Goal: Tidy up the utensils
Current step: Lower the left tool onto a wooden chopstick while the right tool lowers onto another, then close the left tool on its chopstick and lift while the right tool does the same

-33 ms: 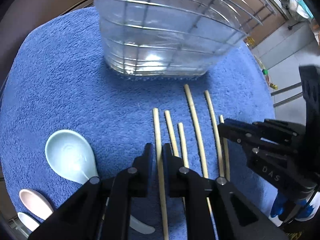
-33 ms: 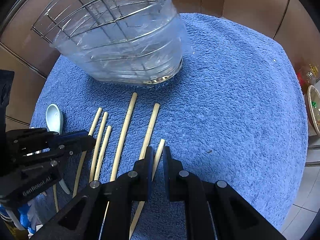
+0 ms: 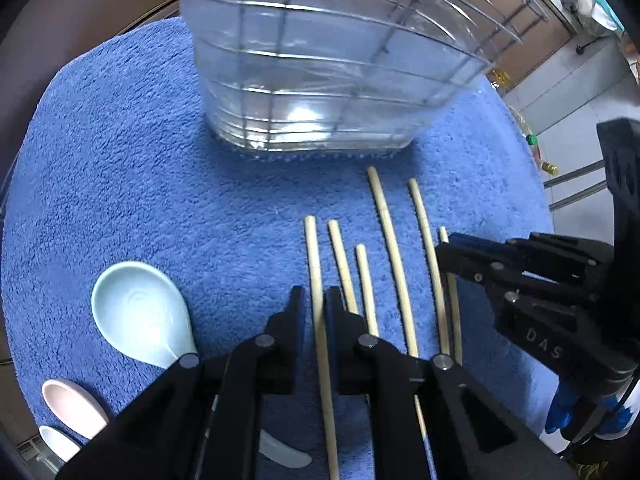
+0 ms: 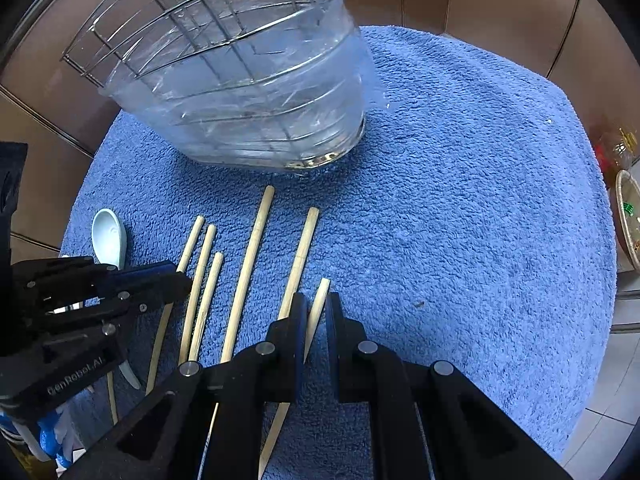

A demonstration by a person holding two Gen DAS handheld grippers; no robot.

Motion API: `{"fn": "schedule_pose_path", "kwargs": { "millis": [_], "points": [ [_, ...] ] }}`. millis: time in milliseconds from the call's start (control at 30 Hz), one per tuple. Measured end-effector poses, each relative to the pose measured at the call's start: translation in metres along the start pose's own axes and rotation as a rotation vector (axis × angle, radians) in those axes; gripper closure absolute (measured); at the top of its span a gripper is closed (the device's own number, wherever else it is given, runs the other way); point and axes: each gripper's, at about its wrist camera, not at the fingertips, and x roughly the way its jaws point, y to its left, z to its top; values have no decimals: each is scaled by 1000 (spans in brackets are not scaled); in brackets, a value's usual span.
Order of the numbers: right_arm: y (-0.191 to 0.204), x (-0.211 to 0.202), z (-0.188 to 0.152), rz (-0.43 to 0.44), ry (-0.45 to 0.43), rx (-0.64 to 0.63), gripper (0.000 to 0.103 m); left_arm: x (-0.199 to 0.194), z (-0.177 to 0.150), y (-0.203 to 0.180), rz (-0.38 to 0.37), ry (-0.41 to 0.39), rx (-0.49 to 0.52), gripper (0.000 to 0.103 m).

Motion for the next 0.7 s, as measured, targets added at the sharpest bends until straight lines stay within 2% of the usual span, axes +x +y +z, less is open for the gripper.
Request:
{"fn": "schedule_pose_path", "kwargs": {
  "millis": [167,267,367,467,533,600,700],
  "points": [
    [-7,-2,2,34,-14,18,95,6,-2,-2,-6,-28,-30,98],
    [-19,-7,-5,77,-38,39,97,-2,-8,1,-67,-78,-70,98],
    [-28,-24,-18,114,-88,34,97,-17,-18,-1,-107,-146,-70,98],
    [-29,-52,-34,169,-168,10,97,-44,-29,-9,-137,-242,-44,98],
    [-31,-72,-43,207,-226,-4,97,-72,-37,-15,-159,-336,-23,98],
    [-29,-100,-53,240,-307,-19,97,-98,-40,-19,-179,-419,-1,98],
    [-21,-153,-59,274,-472,-55,97,-149,-43,-25,-186,-590,20,98]
  ]
}}
